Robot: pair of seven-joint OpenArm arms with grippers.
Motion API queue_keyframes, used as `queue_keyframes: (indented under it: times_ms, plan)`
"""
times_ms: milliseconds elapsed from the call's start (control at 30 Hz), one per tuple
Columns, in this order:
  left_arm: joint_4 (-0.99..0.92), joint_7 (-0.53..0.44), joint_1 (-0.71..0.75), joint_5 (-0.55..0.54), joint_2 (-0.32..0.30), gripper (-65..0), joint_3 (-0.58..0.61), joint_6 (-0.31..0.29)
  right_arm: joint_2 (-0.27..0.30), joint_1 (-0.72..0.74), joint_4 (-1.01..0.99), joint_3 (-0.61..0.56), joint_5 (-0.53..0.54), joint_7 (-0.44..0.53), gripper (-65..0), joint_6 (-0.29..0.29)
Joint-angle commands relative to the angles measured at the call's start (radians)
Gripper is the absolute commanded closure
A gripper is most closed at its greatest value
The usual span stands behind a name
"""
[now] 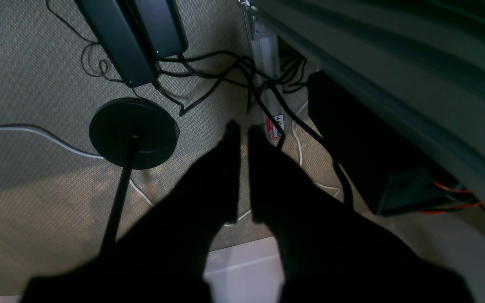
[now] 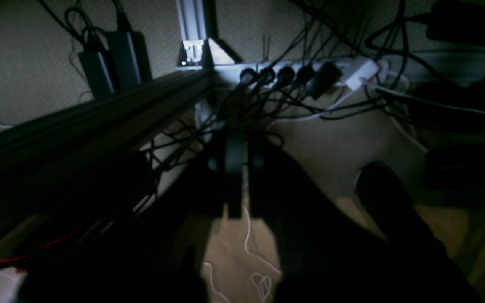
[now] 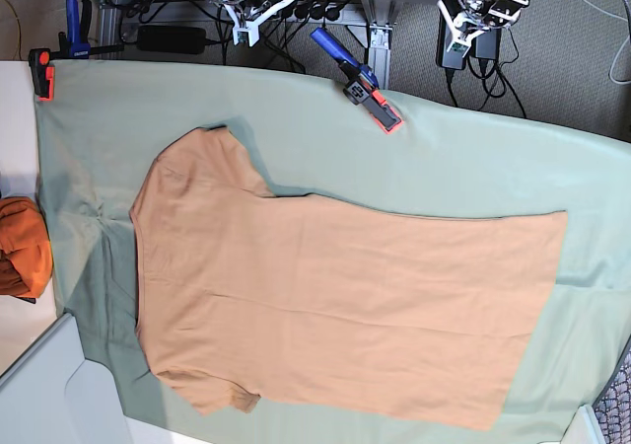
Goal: Fold the T-shirt properly
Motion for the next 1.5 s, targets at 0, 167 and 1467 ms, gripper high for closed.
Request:
queue_keyframes:
  times_ms: [0, 167, 1467]
  plan:
    - [0.004, -0.002, 0.001, -0.001, 0.0, -3.2, -0.002, 0.008, 0.008, -0.003, 0.007, -0.002, 0.001, 0.009, -1.5, -0.018]
    - [0.004, -0.002, 0.001, -0.001, 0.0, -3.2, -0.002, 0.008, 0.008, -0.003, 0.007, -0.002, 0.001, 0.009, -1.5, -0.018]
    - [0.876, 0.216, 0.507, -0.403, -0.12, -3.2, -0.317, -0.327, 0.22, -0.555, 0.676, -0.002, 0.546, -0.273, -1.5, 0.121]
